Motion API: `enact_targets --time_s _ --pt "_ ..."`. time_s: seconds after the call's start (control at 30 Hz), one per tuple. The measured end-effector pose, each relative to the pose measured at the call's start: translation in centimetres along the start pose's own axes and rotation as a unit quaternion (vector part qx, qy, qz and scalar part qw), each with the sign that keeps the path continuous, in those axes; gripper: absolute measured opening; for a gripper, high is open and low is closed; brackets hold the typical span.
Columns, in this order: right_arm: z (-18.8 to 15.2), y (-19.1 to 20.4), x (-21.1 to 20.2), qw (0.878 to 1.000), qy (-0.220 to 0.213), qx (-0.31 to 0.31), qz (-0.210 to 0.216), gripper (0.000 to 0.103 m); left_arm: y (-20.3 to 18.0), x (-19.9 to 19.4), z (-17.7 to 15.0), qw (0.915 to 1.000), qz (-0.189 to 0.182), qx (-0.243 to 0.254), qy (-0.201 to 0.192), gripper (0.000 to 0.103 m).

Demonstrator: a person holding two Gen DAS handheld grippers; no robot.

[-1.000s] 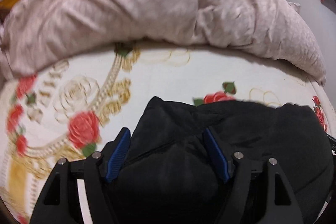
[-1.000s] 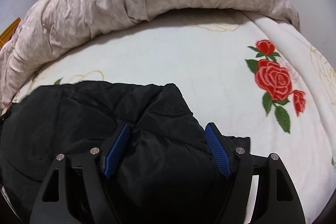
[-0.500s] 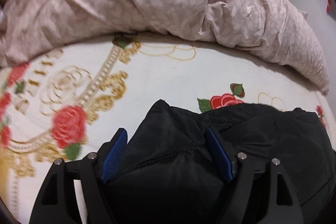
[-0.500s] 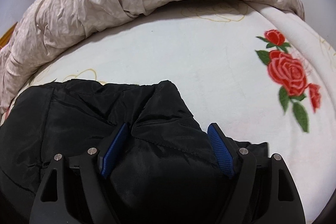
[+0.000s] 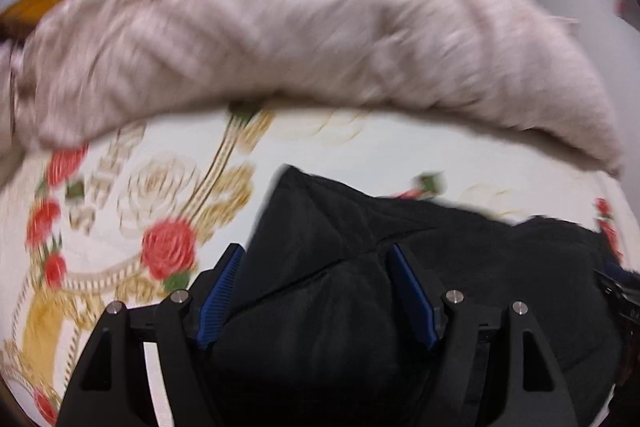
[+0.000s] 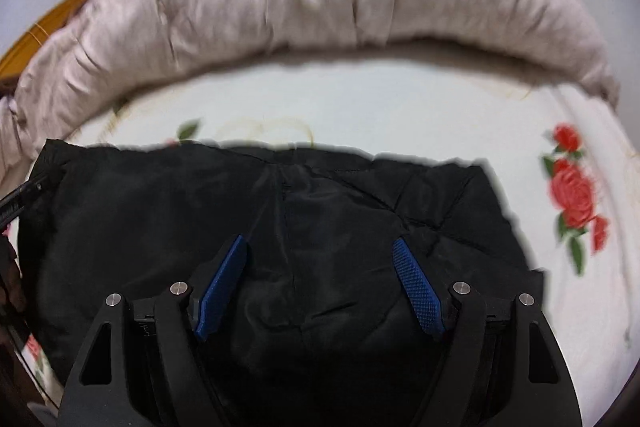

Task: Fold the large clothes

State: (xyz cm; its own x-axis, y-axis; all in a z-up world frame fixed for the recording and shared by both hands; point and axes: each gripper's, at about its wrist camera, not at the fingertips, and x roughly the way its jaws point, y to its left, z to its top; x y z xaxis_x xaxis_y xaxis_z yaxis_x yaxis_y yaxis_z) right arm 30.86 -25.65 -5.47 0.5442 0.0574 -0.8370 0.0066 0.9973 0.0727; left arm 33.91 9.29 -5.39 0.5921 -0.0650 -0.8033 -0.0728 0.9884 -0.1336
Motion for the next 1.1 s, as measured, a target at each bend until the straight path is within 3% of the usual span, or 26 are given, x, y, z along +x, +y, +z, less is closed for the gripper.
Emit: enact_targets --time_s 0.1,0.27,0.47,0.57,0.67,1.1 --pt "0.6 -0.8 0.2 1.0 0.004 0.016 0.008 0.076 1.6 0.9 -0.1 0.9989 -0.03 -0.031 0.019 0.076" --pt "-0.1 -1.8 -4.1 0.999 -0.033 0.005 -0.012 0.076 0.5 -3.4 0.0 0.9992 -0.023 -0.002 -0.032 0.076" --pt "-4.0 -5.2 -7.3 0.998 -0.048 0.021 -0.04 0.076 0.4 -9.4 -1.6 0.9942 -0.019 0.0 -0.106 0.076" --pt "-5.5 -7.1 -5.6 0.998 -0.025 0.045 -0.042 0.076 0.2 -7.7 -3.0 0.9968 -0.022 0.007 -0.077 0.076" --pt "-6.0 -7.5 -4.4 0.997 -0.031 0.041 -0.06 0.076 0.3 -3.6 -4.3 0.9993 -0.021 0.011 -0.028 0.076" --pt "-6.6 -8.3 -1.7 0.995 -0.04 0.048 -0.075 0.076 0.1 -0.3 -4.5 0.999 -0.009 0.011 -0.042 0.084"
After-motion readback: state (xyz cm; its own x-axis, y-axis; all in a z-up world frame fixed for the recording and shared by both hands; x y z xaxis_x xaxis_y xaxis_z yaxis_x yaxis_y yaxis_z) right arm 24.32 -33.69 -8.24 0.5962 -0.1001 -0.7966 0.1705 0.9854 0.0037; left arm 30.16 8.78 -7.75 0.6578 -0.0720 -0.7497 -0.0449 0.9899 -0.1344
